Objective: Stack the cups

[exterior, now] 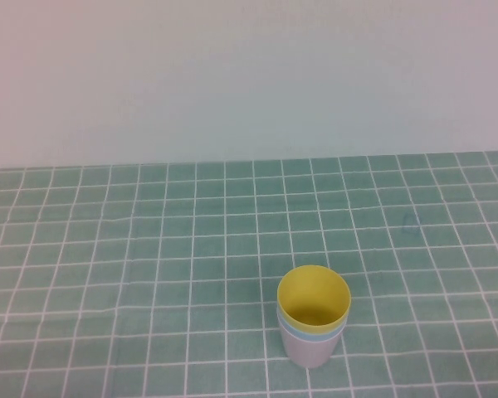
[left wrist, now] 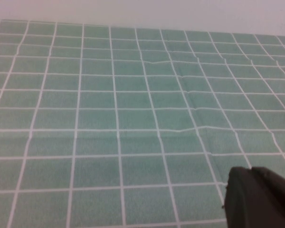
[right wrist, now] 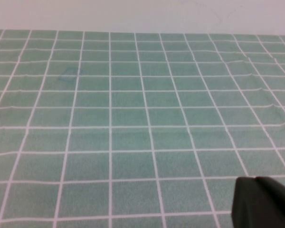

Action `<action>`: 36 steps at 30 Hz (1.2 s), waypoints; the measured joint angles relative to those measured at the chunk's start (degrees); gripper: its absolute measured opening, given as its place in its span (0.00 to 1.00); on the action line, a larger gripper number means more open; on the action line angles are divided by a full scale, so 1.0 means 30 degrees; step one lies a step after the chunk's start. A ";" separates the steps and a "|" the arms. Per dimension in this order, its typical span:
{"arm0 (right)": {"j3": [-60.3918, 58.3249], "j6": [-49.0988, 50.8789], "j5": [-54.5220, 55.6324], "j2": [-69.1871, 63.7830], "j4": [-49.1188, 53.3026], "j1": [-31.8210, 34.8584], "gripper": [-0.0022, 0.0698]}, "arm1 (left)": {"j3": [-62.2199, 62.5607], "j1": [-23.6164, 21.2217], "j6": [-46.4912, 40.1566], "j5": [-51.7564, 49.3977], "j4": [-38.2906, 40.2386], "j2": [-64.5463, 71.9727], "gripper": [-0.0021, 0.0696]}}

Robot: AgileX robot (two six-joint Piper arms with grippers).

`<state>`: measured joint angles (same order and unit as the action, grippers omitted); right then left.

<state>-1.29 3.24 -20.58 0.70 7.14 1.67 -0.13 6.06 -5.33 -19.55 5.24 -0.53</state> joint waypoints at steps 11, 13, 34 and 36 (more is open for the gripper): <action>0.0000 0.0000 0.0000 0.0000 0.0000 0.0000 0.03 | 0.0000 0.0000 -0.0009 0.0000 0.0000 0.0000 0.03; 0.0000 0.0000 0.0000 0.0000 0.0000 0.0000 0.03 | 0.0000 0.0000 -0.0009 0.0000 0.0000 0.0000 0.03; 0.0000 0.0000 0.0000 0.0000 0.0000 0.0000 0.03 | 0.0000 0.0000 0.0037 0.0000 -0.1745 0.0000 0.03; 0.0000 0.0000 0.0000 0.0000 0.0000 0.0000 0.03 | 0.0000 0.0000 0.0037 0.0000 -0.1745 0.0000 0.03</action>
<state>-1.29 3.24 -20.58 0.70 7.14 1.67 -0.13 6.06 -5.22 -19.55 0.00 -0.53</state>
